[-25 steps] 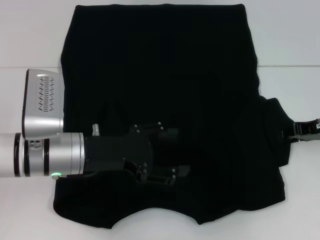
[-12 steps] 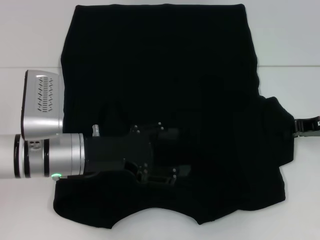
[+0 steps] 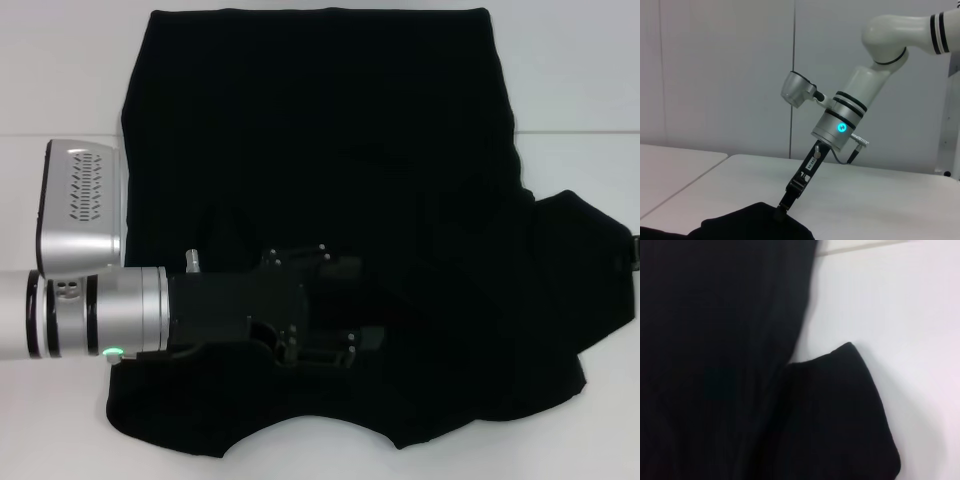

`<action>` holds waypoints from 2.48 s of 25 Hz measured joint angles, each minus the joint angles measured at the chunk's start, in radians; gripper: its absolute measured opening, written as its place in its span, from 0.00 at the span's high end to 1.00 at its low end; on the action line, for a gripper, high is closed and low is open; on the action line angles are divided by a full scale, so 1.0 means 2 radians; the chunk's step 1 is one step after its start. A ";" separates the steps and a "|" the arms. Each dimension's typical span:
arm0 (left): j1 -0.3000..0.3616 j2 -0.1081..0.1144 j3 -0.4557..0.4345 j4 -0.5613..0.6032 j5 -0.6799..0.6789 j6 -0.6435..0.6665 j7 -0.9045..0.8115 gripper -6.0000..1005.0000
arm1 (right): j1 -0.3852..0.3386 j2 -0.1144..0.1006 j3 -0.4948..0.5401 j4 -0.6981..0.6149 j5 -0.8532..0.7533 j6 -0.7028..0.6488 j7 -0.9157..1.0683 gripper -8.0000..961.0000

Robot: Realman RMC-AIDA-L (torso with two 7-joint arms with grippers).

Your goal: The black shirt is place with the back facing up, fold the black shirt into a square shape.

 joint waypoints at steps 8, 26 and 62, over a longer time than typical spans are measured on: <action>0.000 0.000 0.000 -0.004 -0.001 0.008 -0.006 0.16 | -0.012 0.002 0.031 -0.010 0.000 0.000 -0.021 0.97; 0.002 -0.001 -0.001 -0.005 -0.003 0.012 -0.006 0.16 | 0.002 0.004 0.054 -0.012 0.007 0.003 -0.044 0.97; -0.003 0.003 -0.026 -0.003 -0.006 0.004 -0.042 0.16 | 0.117 0.039 0.010 0.011 0.084 -0.026 -0.084 0.75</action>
